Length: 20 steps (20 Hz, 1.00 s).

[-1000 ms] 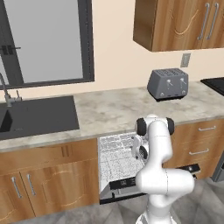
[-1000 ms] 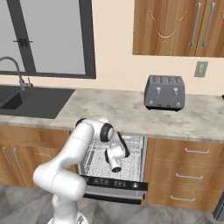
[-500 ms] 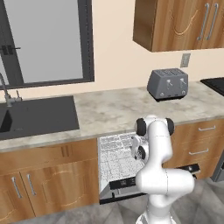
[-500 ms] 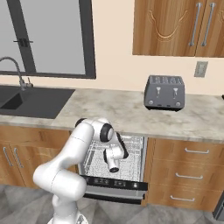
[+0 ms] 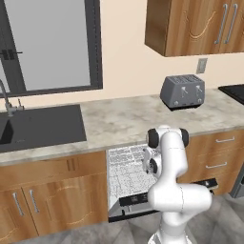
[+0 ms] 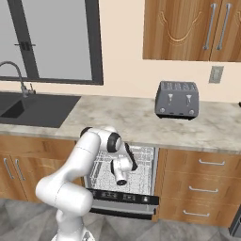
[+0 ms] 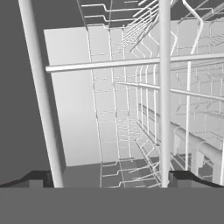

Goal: Open the dishwasher door and pull out the top rack.

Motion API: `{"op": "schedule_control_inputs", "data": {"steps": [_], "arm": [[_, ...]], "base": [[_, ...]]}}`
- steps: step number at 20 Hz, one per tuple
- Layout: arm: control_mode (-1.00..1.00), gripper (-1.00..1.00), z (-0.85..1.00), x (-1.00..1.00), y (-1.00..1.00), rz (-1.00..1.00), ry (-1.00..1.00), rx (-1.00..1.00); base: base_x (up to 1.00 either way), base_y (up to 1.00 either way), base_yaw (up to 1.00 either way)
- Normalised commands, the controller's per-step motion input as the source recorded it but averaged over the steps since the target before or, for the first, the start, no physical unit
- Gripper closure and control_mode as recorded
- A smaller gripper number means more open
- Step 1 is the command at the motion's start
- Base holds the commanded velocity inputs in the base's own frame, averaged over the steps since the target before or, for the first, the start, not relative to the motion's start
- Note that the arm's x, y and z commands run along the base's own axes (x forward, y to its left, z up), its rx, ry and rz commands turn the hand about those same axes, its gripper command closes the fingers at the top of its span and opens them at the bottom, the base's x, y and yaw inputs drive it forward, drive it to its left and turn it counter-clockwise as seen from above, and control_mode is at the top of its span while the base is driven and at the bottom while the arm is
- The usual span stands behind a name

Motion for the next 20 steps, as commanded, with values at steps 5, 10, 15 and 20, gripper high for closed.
{"op": "schedule_control_inputs", "data": {"steps": [5, 10, 15, 20], "arm": [[-1.00, 1.00, 0.00, 0.47, -0.13, -0.01, 0.08, 0.00], [-1.00, 1.00, 0.00, 0.06, -0.31, 0.00, 0.15, 0.00], [-1.00, 1.00, -0.06, -0.16, -0.36, 0.00, 0.15, 0.00], [-1.00, 1.00, -0.27, -0.38, -0.29, 0.00, 0.13, 0.00]], "base": [[0.00, 0.00, 0.00], [0.00, 0.00, 0.00], [0.00, 0.00, 0.00], [0.00, 0.00, 0.00]]}}
